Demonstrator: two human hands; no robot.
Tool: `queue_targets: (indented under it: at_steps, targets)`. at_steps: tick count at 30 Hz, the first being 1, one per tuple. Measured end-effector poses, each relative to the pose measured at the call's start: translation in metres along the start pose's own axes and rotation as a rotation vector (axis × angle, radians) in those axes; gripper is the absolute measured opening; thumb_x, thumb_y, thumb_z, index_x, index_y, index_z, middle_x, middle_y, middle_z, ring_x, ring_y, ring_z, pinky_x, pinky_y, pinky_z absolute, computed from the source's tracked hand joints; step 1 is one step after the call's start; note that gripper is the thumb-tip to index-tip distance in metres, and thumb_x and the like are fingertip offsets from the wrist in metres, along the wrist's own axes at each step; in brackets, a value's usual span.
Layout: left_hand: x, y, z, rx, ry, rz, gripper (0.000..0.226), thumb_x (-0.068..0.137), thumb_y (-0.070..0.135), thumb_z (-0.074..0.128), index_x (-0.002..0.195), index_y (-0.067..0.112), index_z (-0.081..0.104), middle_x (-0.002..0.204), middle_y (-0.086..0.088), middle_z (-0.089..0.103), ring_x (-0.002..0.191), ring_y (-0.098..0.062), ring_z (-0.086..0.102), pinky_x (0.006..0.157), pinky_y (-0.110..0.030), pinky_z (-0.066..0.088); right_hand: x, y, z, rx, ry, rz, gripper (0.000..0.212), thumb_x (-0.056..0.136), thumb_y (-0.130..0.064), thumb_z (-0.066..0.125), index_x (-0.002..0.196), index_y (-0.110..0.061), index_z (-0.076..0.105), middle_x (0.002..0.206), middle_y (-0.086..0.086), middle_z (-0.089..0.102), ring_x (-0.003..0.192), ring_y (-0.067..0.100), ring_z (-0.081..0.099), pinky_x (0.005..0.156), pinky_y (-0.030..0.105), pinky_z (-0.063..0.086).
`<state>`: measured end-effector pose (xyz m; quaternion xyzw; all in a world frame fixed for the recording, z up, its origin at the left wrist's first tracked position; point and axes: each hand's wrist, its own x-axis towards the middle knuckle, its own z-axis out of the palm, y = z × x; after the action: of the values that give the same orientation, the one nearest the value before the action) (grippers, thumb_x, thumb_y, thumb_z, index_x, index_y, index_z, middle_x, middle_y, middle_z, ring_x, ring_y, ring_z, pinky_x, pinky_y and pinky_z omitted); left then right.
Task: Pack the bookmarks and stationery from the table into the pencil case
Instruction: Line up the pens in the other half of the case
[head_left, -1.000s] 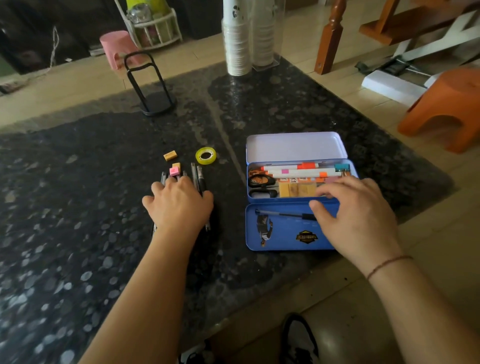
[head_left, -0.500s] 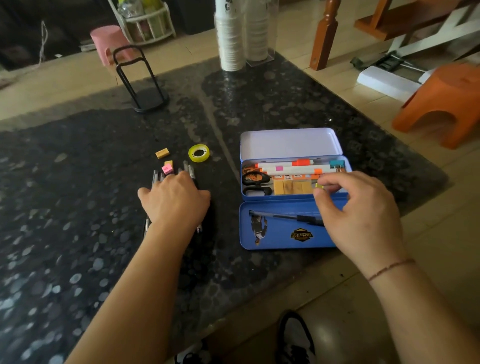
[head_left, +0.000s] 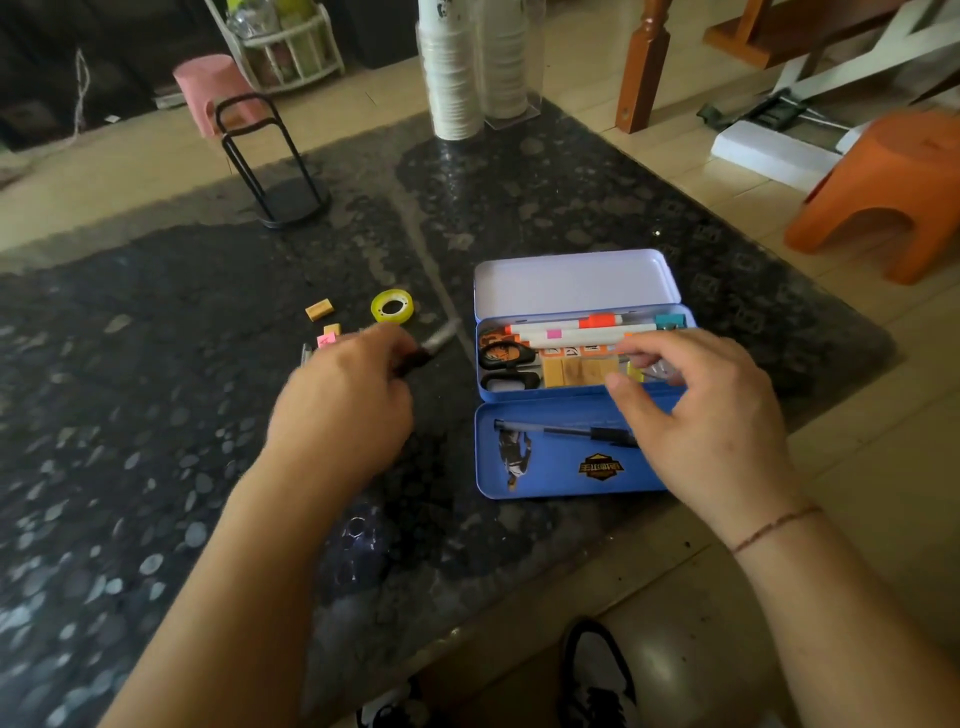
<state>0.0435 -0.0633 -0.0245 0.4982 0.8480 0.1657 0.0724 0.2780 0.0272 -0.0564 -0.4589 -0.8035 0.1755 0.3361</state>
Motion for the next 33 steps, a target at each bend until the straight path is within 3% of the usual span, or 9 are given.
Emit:
queue_targets:
  at_steps: [2,4,8,12,16,19,21,29,33]
  targets:
    - [-0.011,0.018,0.001,-0.187,-0.086,0.198,0.037,0.085,0.007,0.058,0.106,0.037,0.063,0.097,0.01,0.068,0.081,-0.009,0.063,0.067,-0.027,0.054,0.0,-0.004,0.001,0.016,-0.108,-0.094,0.042,0.081,-0.041,0.064,0.119,-0.023,0.062,0.109,-0.011,0.06,0.107,0.012,0.051,0.086,0.022,0.043]
    - [-0.019,0.033,0.015,-0.27,-0.201,0.341,0.037,0.085,0.005,0.06,0.108,0.033,0.066,0.098,0.009,0.069,0.084,-0.008,0.064,0.073,-0.031,0.057,-0.002,-0.006,0.003,0.038,-0.243,-0.152,0.047,0.081,-0.048,0.061,0.122,-0.026,0.061,0.116,-0.009,0.06,0.111,0.009,0.05,0.091,0.024,0.042]
    - [-0.023,0.04,0.044,-0.271,-0.261,0.426,0.033,0.083,0.003,0.061,0.11,0.021,0.07,0.101,0.0,0.068,0.092,-0.018,0.063,0.08,-0.038,0.053,-0.008,0.0,0.008,-0.06,-0.44,-0.104,0.019,0.083,-0.038,0.064,0.101,-0.033,0.068,0.091,-0.014,0.065,0.089,0.009,0.059,0.07,0.027,0.048]
    - [-0.021,0.032,0.052,-0.177,-0.152,0.463,0.023,0.083,0.018,0.065,0.106,0.021,0.068,0.101,0.004,0.064,0.096,-0.018,0.059,0.082,-0.04,0.051,-0.009,0.007,0.01,-0.213,-0.385,-0.08,0.012,0.077,-0.037,0.072,0.087,-0.033,0.066,0.085,-0.014,0.057,0.086,0.01,0.052,0.061,0.026,0.04]
    - [-0.01,0.006,0.045,-0.049,0.043,0.123,0.017,0.083,0.041,0.063,0.089,0.025,0.06,0.09,0.007,0.058,0.083,-0.014,0.057,0.067,-0.032,0.05,-0.007,0.009,0.011,-0.288,-0.365,-0.006,0.017,0.073,-0.039,0.075,0.083,-0.035,0.062,0.086,-0.017,0.051,0.084,0.006,0.045,0.055,0.024,0.037]
    - [0.0,-0.019,0.038,0.176,-0.007,-0.178,0.038,0.082,0.051,0.062,0.106,0.022,0.055,0.11,-0.002,0.058,0.103,-0.026,0.056,0.079,-0.04,0.049,-0.008,0.009,0.013,-0.282,-0.389,0.036,0.017,0.073,-0.038,0.075,0.08,-0.036,0.059,0.076,-0.017,0.047,0.079,0.006,0.047,0.051,0.022,0.036]
    - [0.003,-0.027,0.035,0.216,-0.035,-0.28,0.05,0.081,0.055,0.06,0.115,0.019,0.052,0.12,-0.006,0.055,0.113,-0.031,0.052,0.085,-0.046,0.045,-0.007,0.009,0.013,-0.286,-0.379,0.075,0.019,0.074,-0.036,0.075,0.078,-0.037,0.057,0.072,-0.018,0.044,0.076,0.007,0.048,0.05,0.022,0.036]
    - [0.011,-0.029,0.033,0.348,-0.02,-0.314,0.036,0.084,0.046,0.054,0.106,0.019,0.064,0.114,-0.004,0.058,0.111,-0.029,0.047,0.084,-0.044,0.037,-0.007,0.009,0.011,-0.302,-0.296,0.171,0.019,0.075,-0.032,0.076,0.088,-0.03,0.063,0.068,-0.018,0.04,0.067,0.008,0.047,0.046,0.017,0.029]
    - [0.009,-0.023,0.026,0.317,-0.025,-0.294,0.027,0.084,0.039,0.054,0.095,0.02,0.068,0.102,-0.002,0.056,0.107,-0.029,0.046,0.081,-0.041,0.033,-0.005,0.012,0.01,-0.278,-0.22,0.176,0.022,0.08,-0.036,0.072,0.097,-0.026,0.064,0.077,-0.013,0.051,0.072,0.01,0.051,0.047,0.018,0.034]
